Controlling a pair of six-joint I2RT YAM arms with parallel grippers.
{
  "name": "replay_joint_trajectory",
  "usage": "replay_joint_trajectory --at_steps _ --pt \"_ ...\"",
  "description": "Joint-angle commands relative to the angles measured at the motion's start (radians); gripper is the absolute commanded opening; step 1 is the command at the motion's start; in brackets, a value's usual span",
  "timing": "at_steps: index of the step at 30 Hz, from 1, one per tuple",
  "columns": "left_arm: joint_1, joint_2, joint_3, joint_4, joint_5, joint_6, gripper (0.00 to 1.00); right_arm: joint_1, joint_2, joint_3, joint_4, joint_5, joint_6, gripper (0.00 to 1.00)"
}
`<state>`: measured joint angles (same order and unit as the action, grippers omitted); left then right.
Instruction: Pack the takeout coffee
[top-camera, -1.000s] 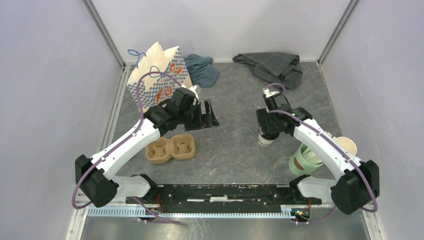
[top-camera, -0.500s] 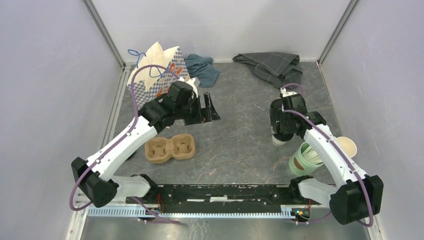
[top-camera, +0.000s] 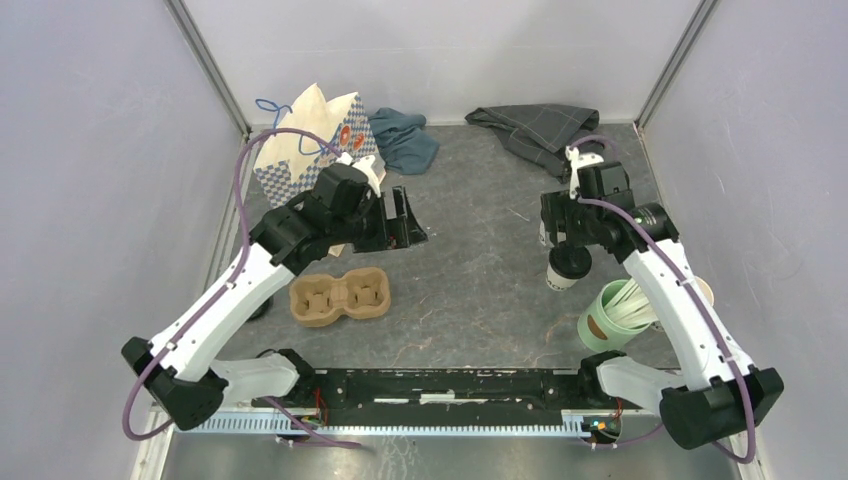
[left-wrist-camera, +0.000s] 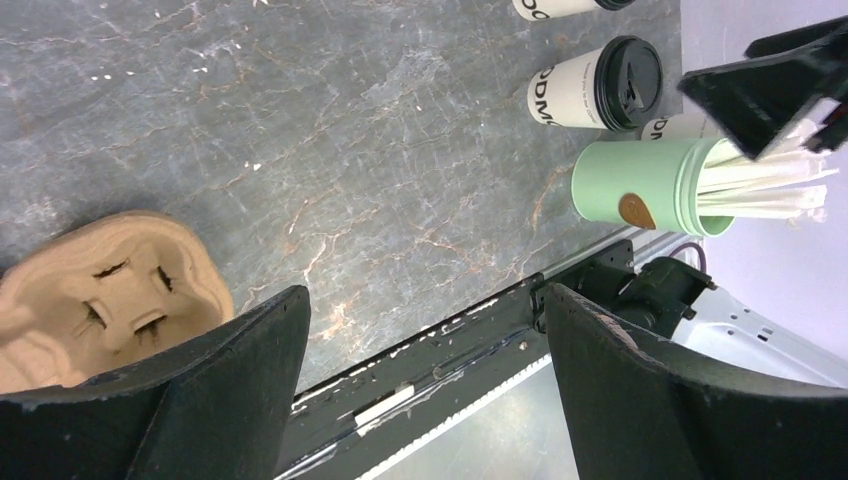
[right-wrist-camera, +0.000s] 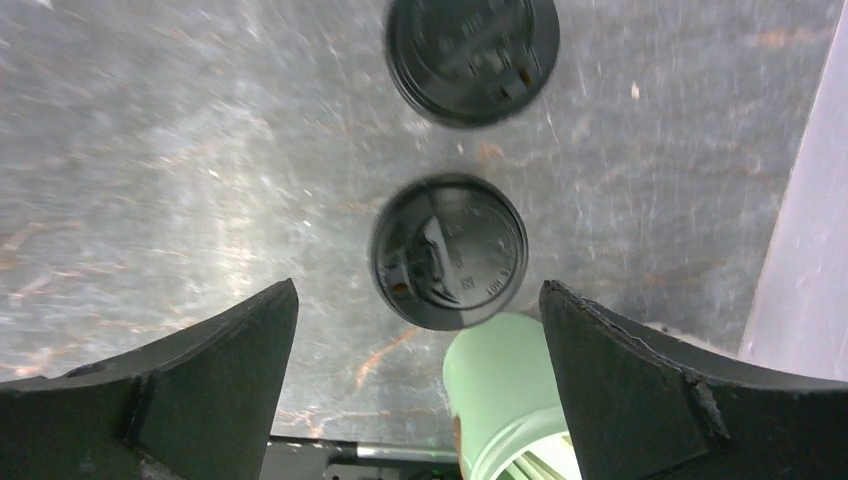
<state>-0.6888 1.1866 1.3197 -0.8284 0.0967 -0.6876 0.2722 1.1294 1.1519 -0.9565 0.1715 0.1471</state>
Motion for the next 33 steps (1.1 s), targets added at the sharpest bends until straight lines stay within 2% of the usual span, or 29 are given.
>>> replay_joint_trajectory --at_steps 1,5,8,10,14,17,20,25,33 --pt "0.003 -0.082 0.067 -0.081 -0.056 0.019 0.93 0.084 0.009 0.151 -0.027 -0.123 0.031 0.98" --pt "0.003 -0.166 0.096 -0.15 -0.091 -0.023 0.93 0.34 0.063 0.128 0.155 -0.255 0.203 0.96" --pt "0.003 -0.239 0.123 -0.2 -0.094 -0.056 0.94 0.445 0.104 -0.018 0.476 -0.45 0.433 0.78" --pt "0.003 -0.271 0.142 -0.235 -0.12 -0.073 0.94 0.512 0.135 -0.096 0.723 -0.489 0.568 0.74" --pt "0.003 -0.325 0.158 -0.293 -0.126 -0.123 0.94 0.603 0.246 -0.18 1.029 -0.507 0.754 0.67" --pt "0.003 -0.362 0.155 -0.31 -0.122 -0.157 0.94 0.665 0.337 -0.153 1.058 -0.477 0.781 0.66" --pt "0.003 -0.393 0.146 -0.318 -0.116 -0.18 0.94 0.698 0.379 -0.224 1.186 -0.479 0.861 0.59" --pt "0.003 -0.435 0.114 -0.32 -0.109 -0.204 0.94 0.704 0.411 -0.308 1.276 -0.453 0.876 0.57" --pt "0.003 -0.433 0.109 -0.319 -0.101 -0.202 0.94 0.699 0.495 -0.307 1.319 -0.458 0.864 0.47"
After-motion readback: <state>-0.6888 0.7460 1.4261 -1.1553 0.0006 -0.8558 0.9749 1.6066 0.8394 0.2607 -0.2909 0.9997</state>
